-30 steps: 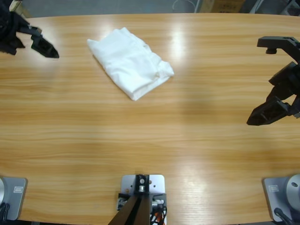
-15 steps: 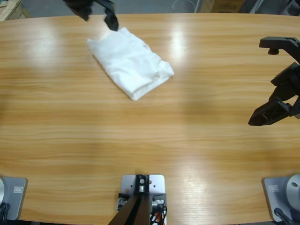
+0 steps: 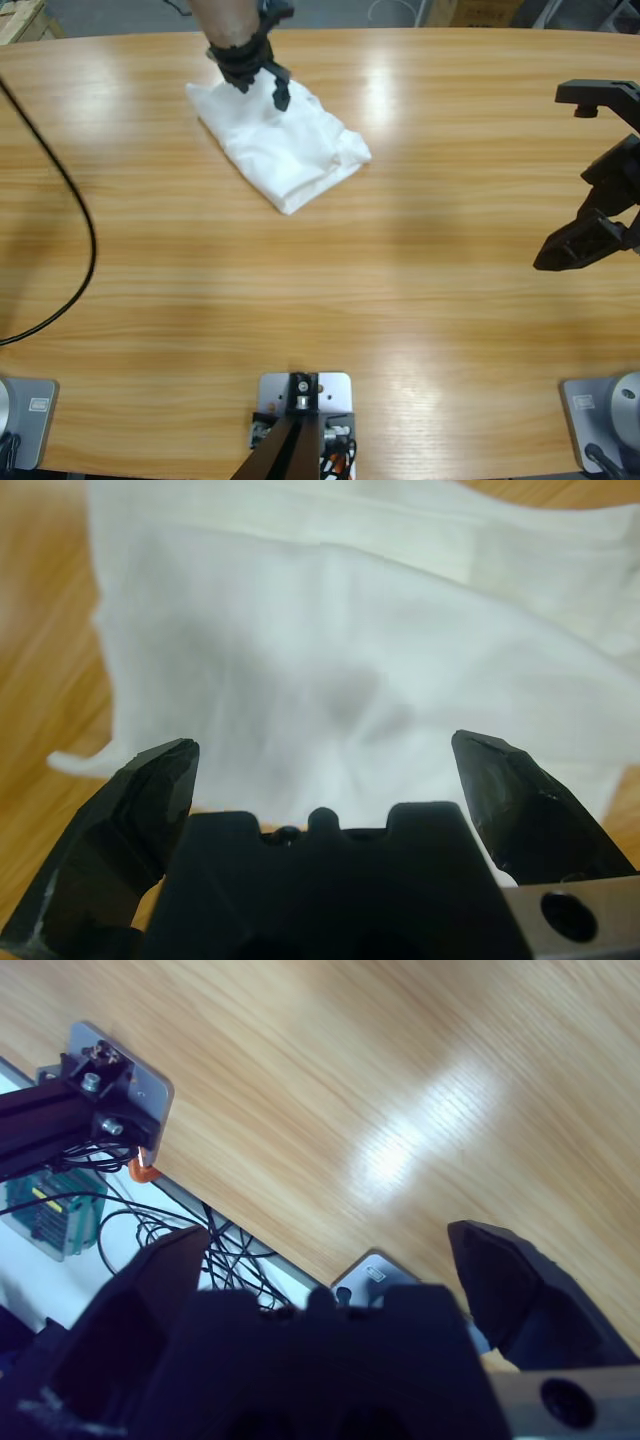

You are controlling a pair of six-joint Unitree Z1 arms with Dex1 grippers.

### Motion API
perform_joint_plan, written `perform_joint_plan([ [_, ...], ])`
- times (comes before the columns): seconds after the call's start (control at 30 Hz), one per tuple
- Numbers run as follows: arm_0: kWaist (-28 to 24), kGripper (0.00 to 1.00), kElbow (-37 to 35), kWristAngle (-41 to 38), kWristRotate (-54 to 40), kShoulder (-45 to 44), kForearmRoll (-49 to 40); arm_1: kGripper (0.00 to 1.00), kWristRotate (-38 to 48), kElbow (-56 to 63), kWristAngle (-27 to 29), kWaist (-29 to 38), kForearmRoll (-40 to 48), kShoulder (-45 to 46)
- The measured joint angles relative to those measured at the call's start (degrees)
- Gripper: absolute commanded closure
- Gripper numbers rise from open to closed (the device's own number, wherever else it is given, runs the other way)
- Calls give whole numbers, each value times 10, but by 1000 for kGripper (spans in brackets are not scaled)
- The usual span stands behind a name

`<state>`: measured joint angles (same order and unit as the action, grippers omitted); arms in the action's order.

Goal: Fold clothes

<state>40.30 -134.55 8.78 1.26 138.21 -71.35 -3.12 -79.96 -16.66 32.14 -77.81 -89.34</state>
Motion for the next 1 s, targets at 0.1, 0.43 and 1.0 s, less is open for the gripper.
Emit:
perform_joint_plan([
  [0.1,-2,9,-8,-11,-1,21,0,18,0,-6,0,0,-5,-2],
  [0.43,-7,9,-14,-25,-1,56,-6,18,0,-56,0,0,-28,-15],
  [1.0,-109,9,-17,-6,83,66,-81,14,0,-89,0,0,-41,-17],
])
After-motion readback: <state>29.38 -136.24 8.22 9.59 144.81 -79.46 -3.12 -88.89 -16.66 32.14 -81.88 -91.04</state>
